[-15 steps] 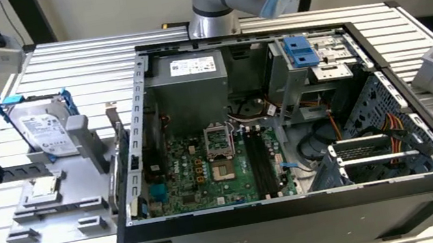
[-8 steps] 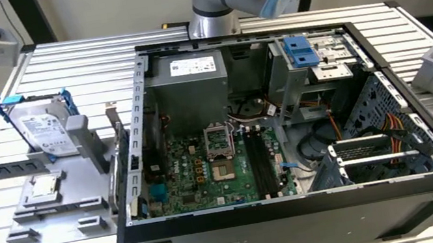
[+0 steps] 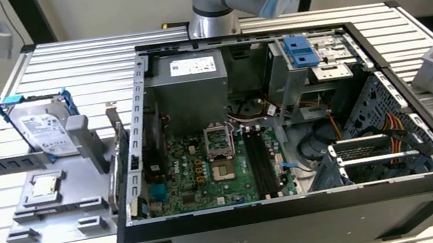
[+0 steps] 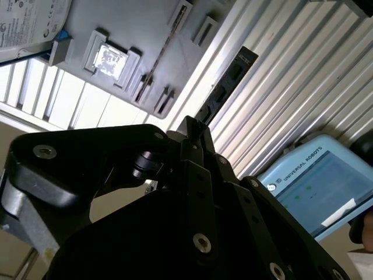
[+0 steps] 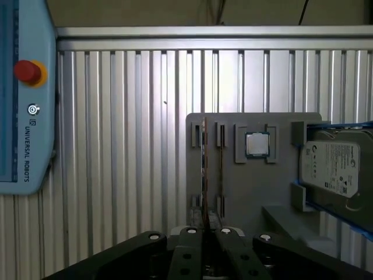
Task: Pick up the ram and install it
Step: 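Pick up the ram and move it above insertion slot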
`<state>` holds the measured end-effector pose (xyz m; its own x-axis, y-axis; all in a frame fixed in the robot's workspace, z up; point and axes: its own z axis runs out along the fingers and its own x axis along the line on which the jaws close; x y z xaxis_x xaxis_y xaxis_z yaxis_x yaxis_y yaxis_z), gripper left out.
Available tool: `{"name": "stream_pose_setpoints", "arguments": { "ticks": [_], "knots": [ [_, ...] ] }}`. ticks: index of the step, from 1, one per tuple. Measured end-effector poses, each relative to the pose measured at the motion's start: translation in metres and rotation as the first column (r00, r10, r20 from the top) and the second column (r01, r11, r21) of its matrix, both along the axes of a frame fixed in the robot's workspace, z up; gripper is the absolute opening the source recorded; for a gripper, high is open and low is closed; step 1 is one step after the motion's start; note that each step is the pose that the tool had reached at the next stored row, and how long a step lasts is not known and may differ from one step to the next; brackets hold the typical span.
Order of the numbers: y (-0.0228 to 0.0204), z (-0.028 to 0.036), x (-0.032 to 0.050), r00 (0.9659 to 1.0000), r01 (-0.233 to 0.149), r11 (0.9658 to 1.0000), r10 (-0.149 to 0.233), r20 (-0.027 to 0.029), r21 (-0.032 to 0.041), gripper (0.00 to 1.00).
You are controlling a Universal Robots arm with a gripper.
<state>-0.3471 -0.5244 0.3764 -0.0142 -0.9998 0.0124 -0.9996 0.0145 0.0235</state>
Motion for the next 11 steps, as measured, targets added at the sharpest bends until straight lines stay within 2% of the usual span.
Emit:
{"name": "stream_pose_setpoints", "arguments": {
  "ticks": [7, 11],
  "knots": [
    [0.0, 0.0057, 0.0, 1.0, 0.0, 1.0, 0.0, 0.0001, 0.0001, 0.0],
    [0.0, 0.0062, 0.0, 1.0, 0.0, 1.0, 0.0, 0.0003, 0.0002, 0.0]
  ]
}}
